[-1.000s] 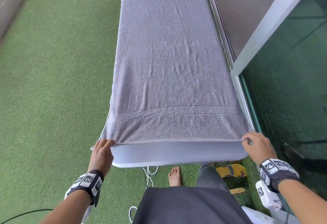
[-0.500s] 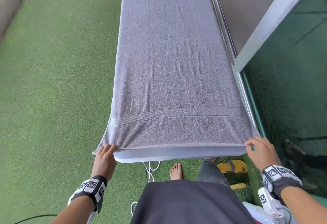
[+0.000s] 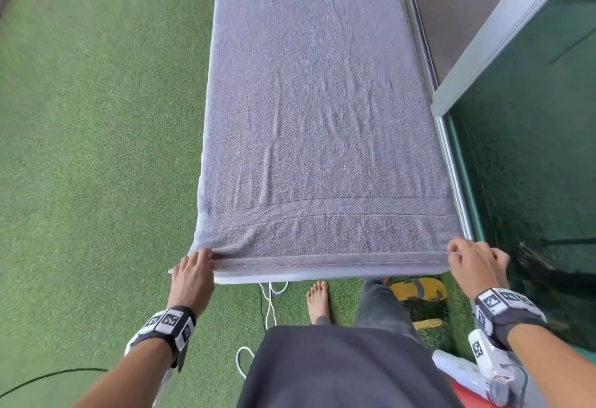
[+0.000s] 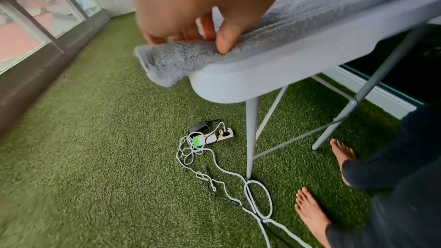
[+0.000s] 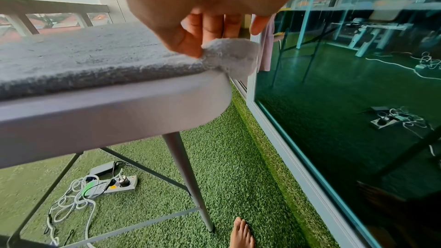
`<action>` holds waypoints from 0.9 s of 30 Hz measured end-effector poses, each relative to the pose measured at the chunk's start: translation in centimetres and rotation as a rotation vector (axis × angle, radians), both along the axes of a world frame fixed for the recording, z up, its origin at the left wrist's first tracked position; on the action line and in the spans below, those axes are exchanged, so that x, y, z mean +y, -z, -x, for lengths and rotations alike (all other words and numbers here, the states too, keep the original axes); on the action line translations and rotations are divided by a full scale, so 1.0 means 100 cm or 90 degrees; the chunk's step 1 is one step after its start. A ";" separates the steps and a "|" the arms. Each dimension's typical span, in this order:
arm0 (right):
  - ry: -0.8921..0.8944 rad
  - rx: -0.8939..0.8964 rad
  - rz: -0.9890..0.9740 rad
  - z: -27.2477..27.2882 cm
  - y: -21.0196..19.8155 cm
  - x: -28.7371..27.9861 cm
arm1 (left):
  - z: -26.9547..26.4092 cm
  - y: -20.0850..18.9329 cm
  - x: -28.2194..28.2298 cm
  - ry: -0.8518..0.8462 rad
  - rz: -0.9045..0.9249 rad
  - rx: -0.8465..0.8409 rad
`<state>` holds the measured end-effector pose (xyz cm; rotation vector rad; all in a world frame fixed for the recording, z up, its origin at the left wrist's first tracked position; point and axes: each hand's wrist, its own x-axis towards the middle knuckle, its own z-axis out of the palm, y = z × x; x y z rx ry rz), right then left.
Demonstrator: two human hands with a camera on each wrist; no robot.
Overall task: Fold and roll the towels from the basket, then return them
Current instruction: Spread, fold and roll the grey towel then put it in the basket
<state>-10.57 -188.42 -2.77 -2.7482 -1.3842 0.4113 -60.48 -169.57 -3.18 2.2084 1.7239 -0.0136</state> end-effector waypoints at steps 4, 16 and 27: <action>0.049 -0.034 -0.015 0.003 -0.006 0.002 | -0.006 -0.005 -0.005 -0.086 -0.051 0.009; -0.037 0.106 -0.094 0.018 0.010 0.000 | -0.001 0.006 -0.015 -0.019 -0.070 -0.086; -0.053 0.072 -0.113 0.003 0.002 -0.004 | 0.006 0.009 -0.016 -0.049 -0.091 -0.134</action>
